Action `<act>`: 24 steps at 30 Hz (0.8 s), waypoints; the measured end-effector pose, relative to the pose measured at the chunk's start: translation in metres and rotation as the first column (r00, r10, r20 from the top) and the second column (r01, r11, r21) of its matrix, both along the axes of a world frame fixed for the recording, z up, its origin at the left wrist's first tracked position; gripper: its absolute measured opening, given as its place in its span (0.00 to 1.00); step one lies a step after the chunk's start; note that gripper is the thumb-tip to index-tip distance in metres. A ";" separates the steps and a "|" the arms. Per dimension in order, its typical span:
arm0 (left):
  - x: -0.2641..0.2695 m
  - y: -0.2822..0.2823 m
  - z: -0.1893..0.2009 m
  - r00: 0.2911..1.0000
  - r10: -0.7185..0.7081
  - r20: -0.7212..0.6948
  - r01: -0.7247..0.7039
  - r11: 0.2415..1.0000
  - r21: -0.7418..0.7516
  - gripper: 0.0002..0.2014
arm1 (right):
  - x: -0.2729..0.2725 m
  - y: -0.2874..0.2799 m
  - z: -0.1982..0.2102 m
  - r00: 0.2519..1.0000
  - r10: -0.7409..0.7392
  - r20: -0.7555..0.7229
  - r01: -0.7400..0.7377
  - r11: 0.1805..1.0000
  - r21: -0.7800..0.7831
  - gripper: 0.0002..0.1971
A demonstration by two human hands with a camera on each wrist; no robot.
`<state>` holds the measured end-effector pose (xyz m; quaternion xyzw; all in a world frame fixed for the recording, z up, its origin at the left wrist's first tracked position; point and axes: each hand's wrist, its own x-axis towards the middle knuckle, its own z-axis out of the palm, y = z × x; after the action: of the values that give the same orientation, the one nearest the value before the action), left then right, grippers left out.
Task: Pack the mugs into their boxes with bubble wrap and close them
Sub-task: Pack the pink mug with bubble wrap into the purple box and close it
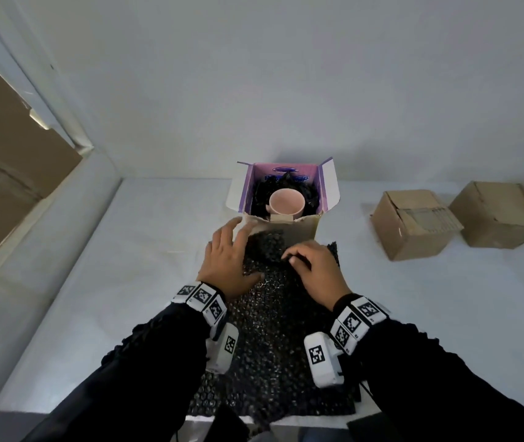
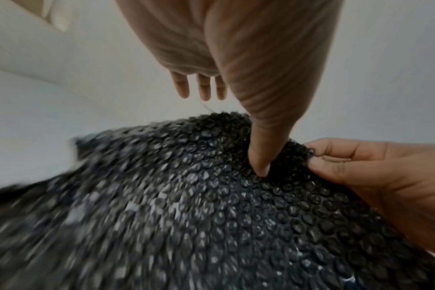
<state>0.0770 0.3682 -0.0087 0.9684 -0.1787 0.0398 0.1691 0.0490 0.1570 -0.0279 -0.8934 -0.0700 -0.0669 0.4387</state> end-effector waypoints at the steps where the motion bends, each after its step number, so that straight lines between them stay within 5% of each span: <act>1: 0.005 -0.003 0.009 1.000 0.000 -0.001 0.000 1.000 0.011 0.48 | 0.002 -0.001 0.009 0.998 0.004 0.066 -0.002 1.000 -0.022 0.10; 4: 0.019 -0.009 0.030 1.000 0.012 0.008 -0.013 0.993 0.119 0.25 | 0.010 -0.007 0.039 0.988 0.002 0.151 -0.003 1.000 0.003 0.08; 9: 0.022 -0.010 0.050 0.944 -0.163 -0.287 0.044 0.924 -0.380 0.15 | 0.030 -0.023 0.090 0.985 -0.156 0.071 0.153 0.988 0.035 0.08; 12: 0.019 -0.018 0.054 0.930 -0.212 -0.299 0.055 0.887 -0.459 0.11 | 0.032 -0.034 0.111 0.980 -0.187 -0.071 0.199 0.949 0.246 0.06; 14: 0.016 -0.024 0.059 0.941 -0.187 -0.283 0.008 0.847 -0.531 0.14 | 0.024 -0.035 0.119 0.987 -0.083 -0.137 0.119 0.953 0.280 0.20; 17: 0.013 -0.037 0.070 0.925 -0.209 -0.317 -0.078 0.713 -0.697 0.17 | 0.020 -0.032 0.114 0.984 0.032 -0.177 -0.013 0.995 0.104 0.34; 20: 0.008 -0.045 0.083 0.890 -0.297 -0.347 -0.115 0.590 -0.799 0.27 | 0.025 -0.030 0.111 0.986 0.059 -0.154 -0.045 0.994 0.095 0.26; 22: 0.008 -0.045 0.085 0.878 -0.347 -0.329 -0.069 0.590 -0.805 0.32 | 0.025 -0.031 0.119 0.978 0.061 -0.200 -0.020 0.979 0.204 0.21; 24: 0.009 -0.043 0.079 0.848 -0.432 -0.308 0.007 0.590 -0.808 0.47 | 0.026 -0.032 0.128 0.963 0.089 -0.256 -0.001 0.946 0.324 0.20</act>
<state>0.0865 0.3247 0.0708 0.7437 -0.2185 -0.1466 0.6146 0.0745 0.1249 0.1005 -0.8092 -0.0191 0.0538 0.5848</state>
